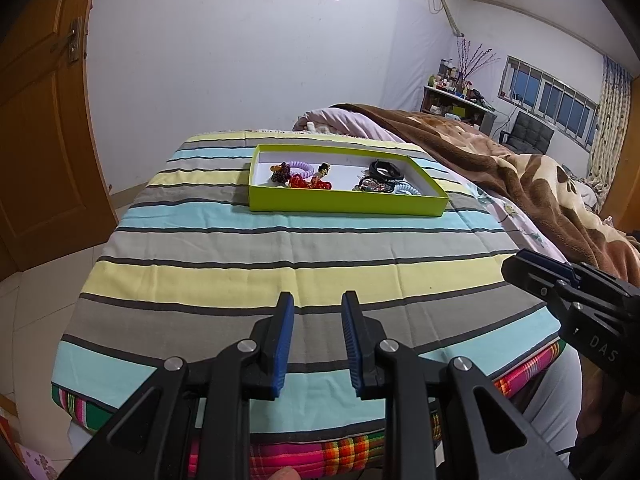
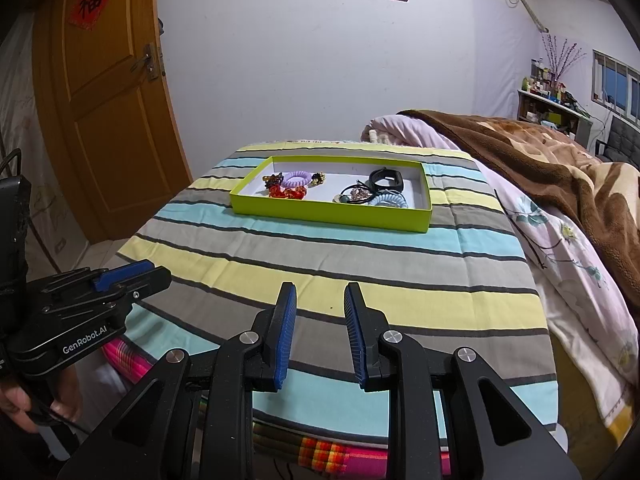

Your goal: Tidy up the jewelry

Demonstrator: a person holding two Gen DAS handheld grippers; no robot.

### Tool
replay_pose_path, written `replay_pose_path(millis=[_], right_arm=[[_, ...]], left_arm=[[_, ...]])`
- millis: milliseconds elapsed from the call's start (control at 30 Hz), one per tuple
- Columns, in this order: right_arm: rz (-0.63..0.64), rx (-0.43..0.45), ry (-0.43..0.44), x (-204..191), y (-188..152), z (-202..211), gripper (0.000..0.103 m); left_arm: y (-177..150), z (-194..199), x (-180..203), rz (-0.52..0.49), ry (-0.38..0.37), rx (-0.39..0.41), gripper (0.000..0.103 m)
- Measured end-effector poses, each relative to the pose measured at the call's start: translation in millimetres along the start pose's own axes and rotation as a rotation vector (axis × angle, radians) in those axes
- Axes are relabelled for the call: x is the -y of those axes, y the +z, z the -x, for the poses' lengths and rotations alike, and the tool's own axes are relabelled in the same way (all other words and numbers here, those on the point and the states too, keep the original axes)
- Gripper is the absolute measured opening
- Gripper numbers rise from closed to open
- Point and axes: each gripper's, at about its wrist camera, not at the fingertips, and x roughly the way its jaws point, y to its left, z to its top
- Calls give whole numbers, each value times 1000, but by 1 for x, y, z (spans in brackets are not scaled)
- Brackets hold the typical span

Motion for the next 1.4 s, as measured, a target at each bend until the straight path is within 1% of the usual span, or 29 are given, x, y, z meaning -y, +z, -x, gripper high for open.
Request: replay_pose_path(millis=[667,1133,1267,1400], right_arm=[[-2,-3,2,1,-1,-2,25],[-4,-4,0,2,-1,-1,25],[-4,-4,0,2,-1,-2,25],[-4,-3,0,2,-1,-2,25]], left_arm=[[0,-2,0,-3,3,-6,26],[-1,0,3,-13,21,-8,26],[-1,0,4,-9,13,-12,26],[-1,-2,4,-13,38,-18,26]])
